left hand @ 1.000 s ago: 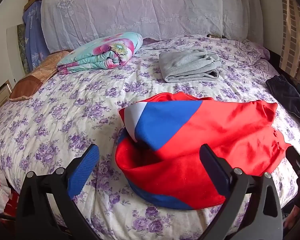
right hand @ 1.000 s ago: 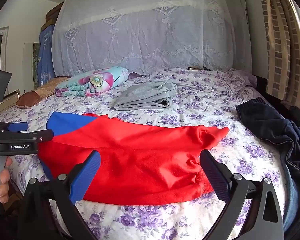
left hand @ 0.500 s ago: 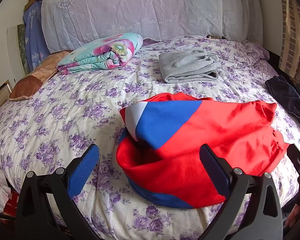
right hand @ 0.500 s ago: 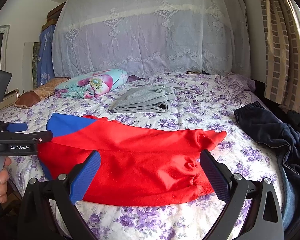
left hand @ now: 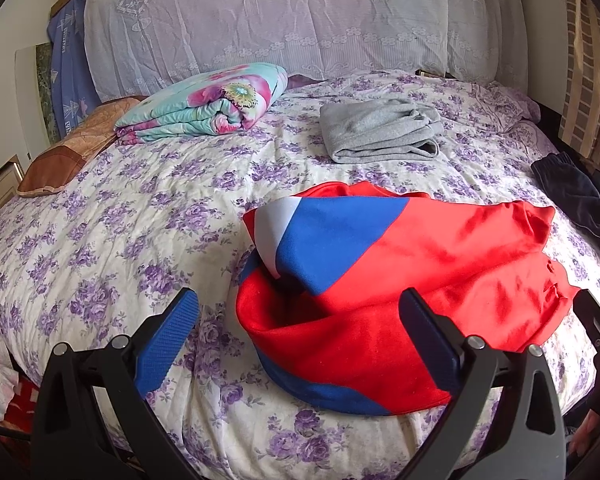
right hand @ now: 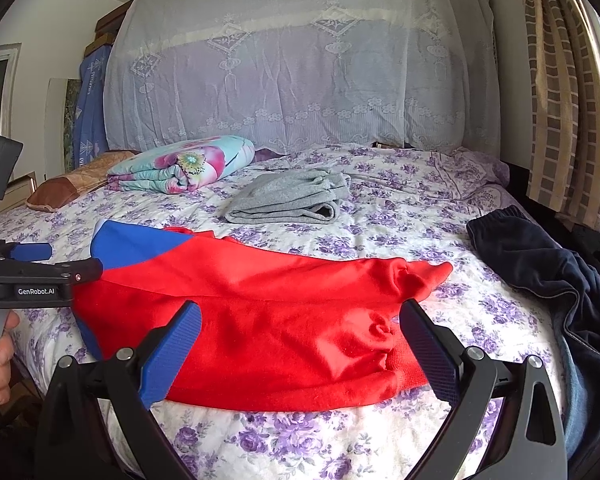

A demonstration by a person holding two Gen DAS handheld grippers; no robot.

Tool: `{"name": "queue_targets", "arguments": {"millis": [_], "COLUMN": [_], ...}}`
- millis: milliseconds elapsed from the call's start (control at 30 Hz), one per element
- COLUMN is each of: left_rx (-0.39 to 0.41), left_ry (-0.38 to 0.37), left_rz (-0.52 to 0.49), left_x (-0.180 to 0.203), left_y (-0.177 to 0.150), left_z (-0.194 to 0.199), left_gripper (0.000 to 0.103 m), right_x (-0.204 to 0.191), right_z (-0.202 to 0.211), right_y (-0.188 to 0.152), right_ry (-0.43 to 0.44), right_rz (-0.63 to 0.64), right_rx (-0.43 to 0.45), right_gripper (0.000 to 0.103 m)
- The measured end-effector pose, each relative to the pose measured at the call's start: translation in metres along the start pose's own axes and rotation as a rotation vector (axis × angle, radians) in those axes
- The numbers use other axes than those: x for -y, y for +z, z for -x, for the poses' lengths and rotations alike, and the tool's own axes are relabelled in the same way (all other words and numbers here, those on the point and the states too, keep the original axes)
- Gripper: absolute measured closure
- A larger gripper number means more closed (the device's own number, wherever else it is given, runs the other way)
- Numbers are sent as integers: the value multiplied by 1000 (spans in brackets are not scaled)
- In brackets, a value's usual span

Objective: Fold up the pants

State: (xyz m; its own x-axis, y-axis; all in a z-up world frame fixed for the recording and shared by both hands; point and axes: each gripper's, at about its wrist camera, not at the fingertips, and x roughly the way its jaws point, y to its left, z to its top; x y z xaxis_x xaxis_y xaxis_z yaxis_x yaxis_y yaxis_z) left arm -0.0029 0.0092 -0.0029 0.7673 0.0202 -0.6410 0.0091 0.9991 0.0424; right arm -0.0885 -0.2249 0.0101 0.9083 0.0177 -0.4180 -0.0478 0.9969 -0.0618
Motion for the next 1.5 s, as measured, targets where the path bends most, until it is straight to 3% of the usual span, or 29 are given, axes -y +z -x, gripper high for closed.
{"name": "queue_targets", "arguments": {"millis": [1500], "left_rx": [-2], "left_ry": [-12], "left_rz": [2], "left_x": [0], "left_y": [0], "left_z": [-4], "left_gripper": [5], "right_x": [-9], "right_z": [0], "right_y": [1], "right_ry": [8], "right_rz": [19], "right_rx": [-7], "right_gripper": [3]}}
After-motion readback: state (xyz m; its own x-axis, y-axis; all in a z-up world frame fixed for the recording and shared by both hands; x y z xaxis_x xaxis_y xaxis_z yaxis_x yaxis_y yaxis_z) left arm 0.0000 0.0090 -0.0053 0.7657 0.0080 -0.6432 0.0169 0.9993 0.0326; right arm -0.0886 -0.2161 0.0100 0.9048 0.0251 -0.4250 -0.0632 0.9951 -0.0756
